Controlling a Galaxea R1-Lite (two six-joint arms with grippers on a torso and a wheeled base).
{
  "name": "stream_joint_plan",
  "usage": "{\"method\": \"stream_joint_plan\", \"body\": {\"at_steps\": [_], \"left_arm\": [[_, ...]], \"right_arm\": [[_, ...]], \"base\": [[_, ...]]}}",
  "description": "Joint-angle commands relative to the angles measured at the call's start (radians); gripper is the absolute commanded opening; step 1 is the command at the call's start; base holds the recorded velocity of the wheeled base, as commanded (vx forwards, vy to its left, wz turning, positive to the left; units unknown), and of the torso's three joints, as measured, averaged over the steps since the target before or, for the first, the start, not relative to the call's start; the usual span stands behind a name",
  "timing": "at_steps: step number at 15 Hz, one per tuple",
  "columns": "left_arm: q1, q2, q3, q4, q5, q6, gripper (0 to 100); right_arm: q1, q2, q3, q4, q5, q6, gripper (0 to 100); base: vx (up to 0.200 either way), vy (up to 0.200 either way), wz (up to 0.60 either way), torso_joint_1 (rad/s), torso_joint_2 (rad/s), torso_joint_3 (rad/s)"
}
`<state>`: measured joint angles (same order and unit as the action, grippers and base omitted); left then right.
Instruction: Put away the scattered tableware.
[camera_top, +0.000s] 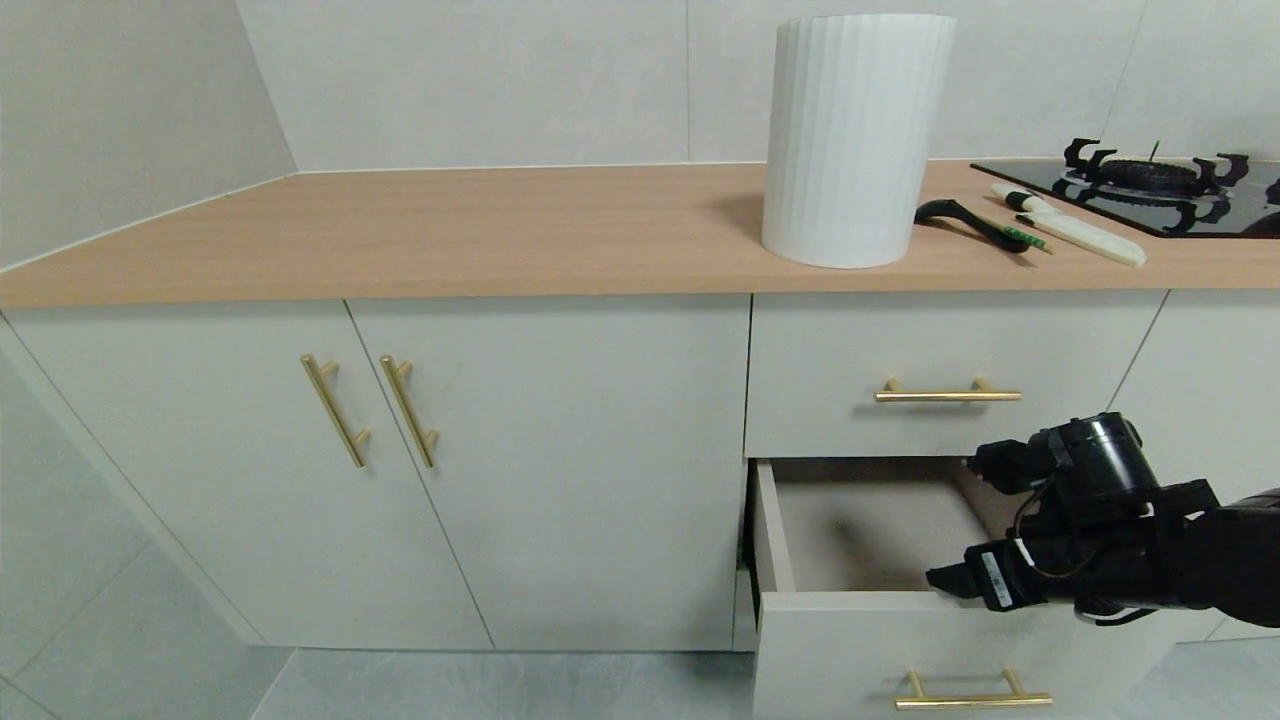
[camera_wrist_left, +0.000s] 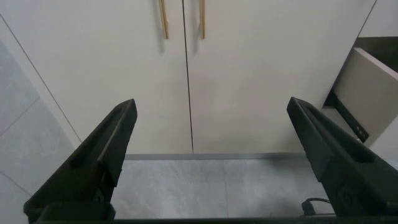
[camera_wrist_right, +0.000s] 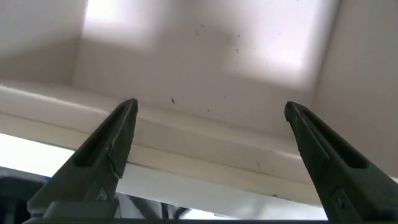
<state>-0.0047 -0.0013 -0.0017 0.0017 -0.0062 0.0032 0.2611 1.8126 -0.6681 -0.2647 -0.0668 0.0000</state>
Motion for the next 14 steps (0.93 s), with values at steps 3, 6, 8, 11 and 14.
{"method": "stream_joint_plan", "body": {"at_steps": [3, 6, 8, 11, 14], "left_arm": [[0.0, 0.001, 0.0, 0.0, 0.0, 0.0, 100], [0.0, 0.001, 0.0, 0.0, 0.0, 0.0, 100], [0.0, 0.001, 0.0, 0.0, 0.0, 0.0, 100], [0.0, 0.001, 0.0, 0.0, 0.0, 0.0, 100], [0.0, 0.001, 0.0, 0.0, 0.0, 0.0, 100]], "right_arm": [[0.007, -0.018, -0.001, 0.081, -0.001, -0.049, 100], [0.017, -0.052, 0.001, 0.193, -0.001, -0.115, 100], [0.029, -0.068, 0.001, 0.269, -0.001, -0.143, 100], [0.061, -0.091, -0.001, 0.384, -0.013, -0.169, 100], [0.089, -0.114, -0.002, 0.486, -0.014, -0.187, 100]], "base": [[0.0, 0.0, 0.0, 0.0, 0.0, 0.0], [0.0, 0.0, 0.0, 0.0, 0.0, 0.0], [0.0, 0.0, 0.0, 0.0, 0.0, 0.0], [0.0, 0.0, 0.0, 0.0, 0.0, 0.0], [0.0, 0.0, 0.0, 0.0, 0.0, 0.0]]}}
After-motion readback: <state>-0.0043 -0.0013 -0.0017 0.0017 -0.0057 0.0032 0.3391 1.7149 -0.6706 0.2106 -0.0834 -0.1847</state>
